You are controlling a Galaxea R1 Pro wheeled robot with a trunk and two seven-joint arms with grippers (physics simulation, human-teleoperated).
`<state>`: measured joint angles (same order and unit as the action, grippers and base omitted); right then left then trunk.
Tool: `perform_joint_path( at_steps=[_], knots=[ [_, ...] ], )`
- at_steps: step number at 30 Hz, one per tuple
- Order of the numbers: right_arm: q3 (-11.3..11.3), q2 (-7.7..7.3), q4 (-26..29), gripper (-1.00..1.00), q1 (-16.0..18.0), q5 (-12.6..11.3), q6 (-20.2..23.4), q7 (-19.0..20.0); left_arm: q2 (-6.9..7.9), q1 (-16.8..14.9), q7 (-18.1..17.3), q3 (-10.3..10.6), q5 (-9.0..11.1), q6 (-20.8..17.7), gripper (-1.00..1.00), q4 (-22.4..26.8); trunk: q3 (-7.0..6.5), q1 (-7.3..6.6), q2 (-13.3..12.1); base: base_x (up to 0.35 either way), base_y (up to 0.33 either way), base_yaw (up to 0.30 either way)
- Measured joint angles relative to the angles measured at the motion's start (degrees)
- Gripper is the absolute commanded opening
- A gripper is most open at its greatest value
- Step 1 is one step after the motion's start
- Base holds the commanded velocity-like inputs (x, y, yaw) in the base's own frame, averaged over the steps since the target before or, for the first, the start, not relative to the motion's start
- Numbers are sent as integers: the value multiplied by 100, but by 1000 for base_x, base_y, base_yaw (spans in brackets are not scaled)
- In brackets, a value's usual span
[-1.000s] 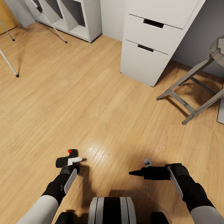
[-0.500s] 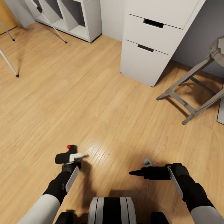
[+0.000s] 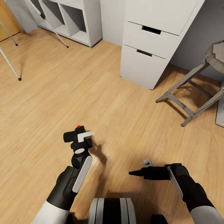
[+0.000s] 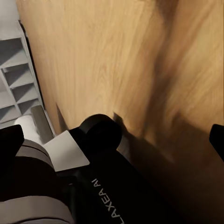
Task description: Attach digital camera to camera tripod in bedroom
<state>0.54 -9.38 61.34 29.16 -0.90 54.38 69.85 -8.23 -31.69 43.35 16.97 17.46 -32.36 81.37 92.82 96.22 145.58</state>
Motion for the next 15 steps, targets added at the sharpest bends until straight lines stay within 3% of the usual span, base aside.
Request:
perform_joint_path(
  at_steps=[5, 7, 8, 10, 11, 13, 14, 15],
  knots=[
    [3, -2, -1, 100, 0, 0, 0, -2, 20, 0, -33, -15, 155, 9, -100, 3, -111, -13, -7, 0, 0, 0],
    [3, -1, -1, 100, 0, 0, -2, -10, 71, 0, -66, -39, 504, -2, -100, 5, -155, -18, -9, 0, 0, 0],
    [3, -1, -3, 100, 0, 1, -6, -21, 149, 1, -111, -71, 869, -10, -100, 10, -177, -20, -11, 0, 0, 0],
    [3, -2, -8, 100, 0, 1, -16, -31, 292, 0, -212, -123, 1304, -23, -100, 21, -222, -26, -13, 0, 0, 0],
    [6, -2, -12, 100, 0, 1, -28, -39, 500, 0, -413, -186, 1825, -28, -100, 49, -244, -28, -15, 0, 0, 0],
    [15, -2, -14, 100, 0, 0, -37, -44, 780, 0, -762, -258, 2412, -24, -100, 75, -288, -33, -17, 0, 0, 0],
    [40, -3, -19, 100, 0, 1, -46, -49, 1086, 0, -1235, -323, 3032, -12, -100, 82, -310, -36, -19, 0, 0, 0],
    [136, -3, -30, 100, 1, 3, -63, -67, 1844, 1, -2371, -379, 4483, 11, -100, 57, -332, -38, -20, 0, 0, 0]
  ],
)
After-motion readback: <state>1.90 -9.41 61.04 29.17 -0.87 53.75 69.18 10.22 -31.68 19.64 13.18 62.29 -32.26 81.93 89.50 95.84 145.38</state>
